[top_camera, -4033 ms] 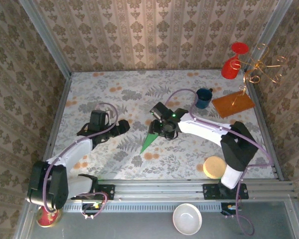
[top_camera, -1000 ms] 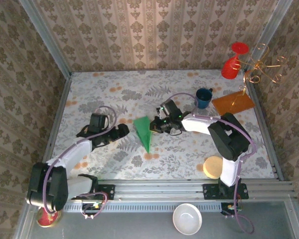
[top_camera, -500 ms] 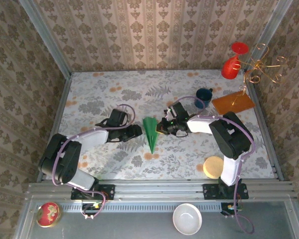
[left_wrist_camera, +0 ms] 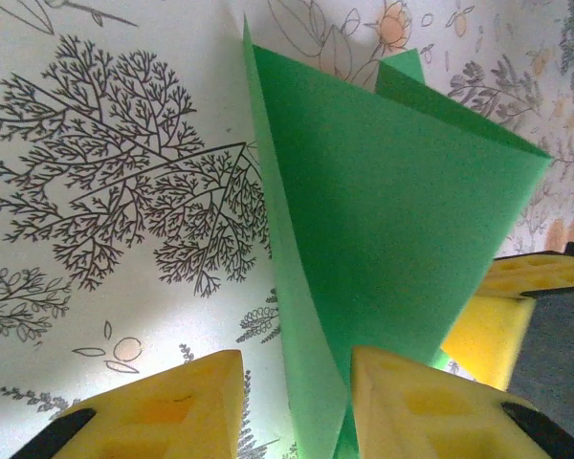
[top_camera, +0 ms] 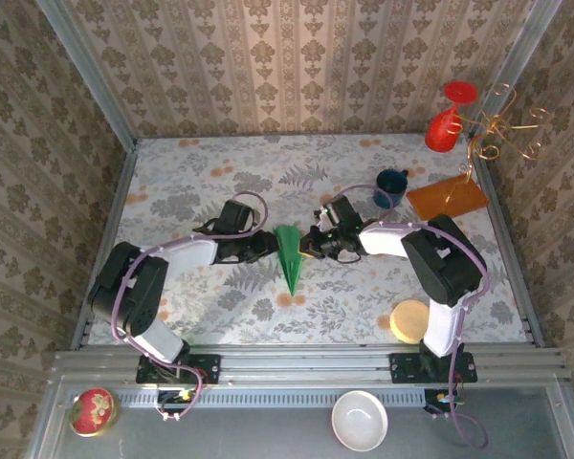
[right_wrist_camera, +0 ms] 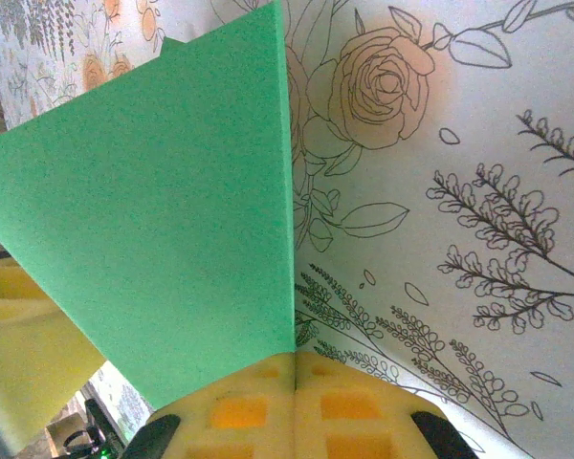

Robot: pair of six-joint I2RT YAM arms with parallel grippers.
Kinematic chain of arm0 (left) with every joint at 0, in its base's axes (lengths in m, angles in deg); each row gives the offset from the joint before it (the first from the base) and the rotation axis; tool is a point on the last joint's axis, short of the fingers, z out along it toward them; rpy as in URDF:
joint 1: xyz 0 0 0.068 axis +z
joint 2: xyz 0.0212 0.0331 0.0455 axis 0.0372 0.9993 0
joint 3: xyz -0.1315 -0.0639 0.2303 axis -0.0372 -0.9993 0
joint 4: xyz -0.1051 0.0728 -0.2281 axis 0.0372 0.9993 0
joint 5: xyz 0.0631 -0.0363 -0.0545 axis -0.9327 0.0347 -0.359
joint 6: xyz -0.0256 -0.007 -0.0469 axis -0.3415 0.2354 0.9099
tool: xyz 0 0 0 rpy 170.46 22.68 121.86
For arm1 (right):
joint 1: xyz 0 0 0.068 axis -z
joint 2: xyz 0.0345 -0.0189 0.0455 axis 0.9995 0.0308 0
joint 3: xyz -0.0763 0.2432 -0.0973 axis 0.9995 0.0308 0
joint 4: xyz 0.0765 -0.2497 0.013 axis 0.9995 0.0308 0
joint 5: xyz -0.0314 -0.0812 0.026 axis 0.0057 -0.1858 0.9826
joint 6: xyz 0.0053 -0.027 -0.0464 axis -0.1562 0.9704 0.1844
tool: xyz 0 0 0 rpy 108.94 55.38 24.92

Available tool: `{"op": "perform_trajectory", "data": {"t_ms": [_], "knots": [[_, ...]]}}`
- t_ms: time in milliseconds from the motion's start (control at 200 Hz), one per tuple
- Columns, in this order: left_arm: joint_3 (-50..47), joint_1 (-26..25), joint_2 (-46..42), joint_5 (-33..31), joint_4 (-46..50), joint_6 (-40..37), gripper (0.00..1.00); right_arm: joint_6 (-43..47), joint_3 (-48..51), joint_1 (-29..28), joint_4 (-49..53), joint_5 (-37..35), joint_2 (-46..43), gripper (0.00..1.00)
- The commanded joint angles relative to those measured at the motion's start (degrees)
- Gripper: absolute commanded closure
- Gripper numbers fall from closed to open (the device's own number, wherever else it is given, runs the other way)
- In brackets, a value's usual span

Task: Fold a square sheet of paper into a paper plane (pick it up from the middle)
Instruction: Turn over a paper plane at the center of the table.

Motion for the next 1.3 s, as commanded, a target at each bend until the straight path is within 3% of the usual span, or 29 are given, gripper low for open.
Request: {"op": "perform_trajectory", "data": {"t_ms": [0, 350, 590, 940, 1295], "knots": [[1.93, -0.33, 1.50, 1.70, 0.76, 0.37, 0.65, 0.71, 0.62, 0.32, -1.09, 1.58, -0.10, 1.00], [3.70, -0.32, 2.95, 1.39, 3.92, 0.52, 0.77, 0.82, 0.71, 0.66, -0.69, 0.79, -0.59, 1.00], [3.49, -0.15, 1.67, 0.27, 4.16, -0.02, 1.00, 1.67, 0.73, 1.15, 0.10, 0.49, -2.43, 1.00], [-0.95, 0.73, -5.95, -5.50, 3.32, 0.12, 1.00, 2.24, 2.73, 3.04, 0.63, -2.19, -4.59, 1.00], [-3.94, 0.90, -3.89, -4.43, -0.71, 2.52, 1.00, 0.38, 3.65, 3.22, 0.07, -3.16, -2.34, 1.00]]}}
